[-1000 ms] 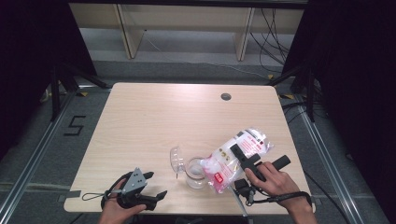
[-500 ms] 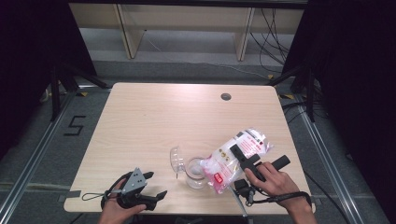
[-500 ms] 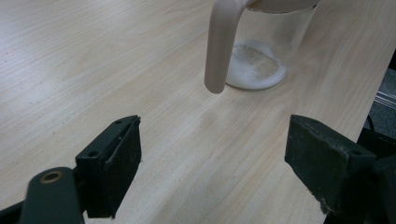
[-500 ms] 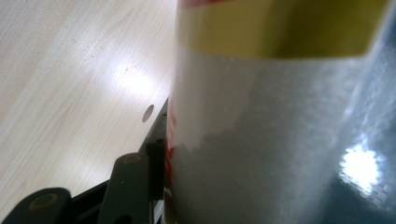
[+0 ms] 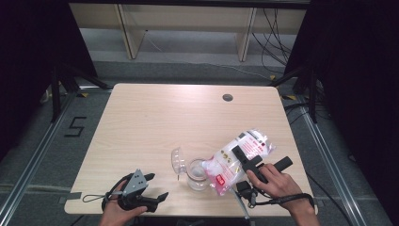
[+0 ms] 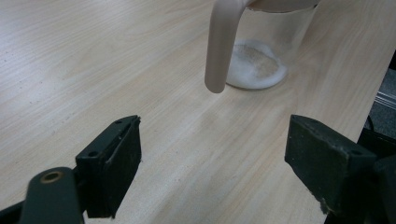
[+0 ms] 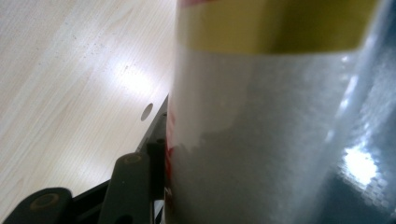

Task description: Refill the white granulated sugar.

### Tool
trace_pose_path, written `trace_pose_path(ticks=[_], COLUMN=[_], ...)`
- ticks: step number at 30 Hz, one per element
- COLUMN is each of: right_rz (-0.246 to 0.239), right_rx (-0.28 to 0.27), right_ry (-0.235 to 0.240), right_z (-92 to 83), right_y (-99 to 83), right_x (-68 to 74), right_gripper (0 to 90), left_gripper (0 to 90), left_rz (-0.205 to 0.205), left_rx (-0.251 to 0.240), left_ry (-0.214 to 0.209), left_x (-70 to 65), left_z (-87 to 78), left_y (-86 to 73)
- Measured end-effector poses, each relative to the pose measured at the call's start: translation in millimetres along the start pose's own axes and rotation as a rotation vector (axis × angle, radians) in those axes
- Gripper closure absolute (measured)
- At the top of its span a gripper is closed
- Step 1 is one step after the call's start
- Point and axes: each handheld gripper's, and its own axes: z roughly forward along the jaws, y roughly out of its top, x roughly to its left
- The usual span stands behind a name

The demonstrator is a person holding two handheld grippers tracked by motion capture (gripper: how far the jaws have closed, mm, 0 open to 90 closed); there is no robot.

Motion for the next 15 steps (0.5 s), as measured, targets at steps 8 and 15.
trace_pose_path(ticks=[8,15], right_rz=[-0.001,0.004], right_rx=[-0.001,-0.003], right_ry=[0.005,0.004], right_z=[-0.3,-0.8], right_y=[0.5,0.3], right_x=[-0.3,-0.9], right_gripper=[54.7,55.1], left_gripper=[18.3,18.3], left_rz=[-0.026,-0.020], left_rx=[0.004,-0.004], left_ry=[0.004,-0.001], left_x=[-1.8,-1.4], left_z=[0.7,0.3], left_y=[-0.5,-0.4])
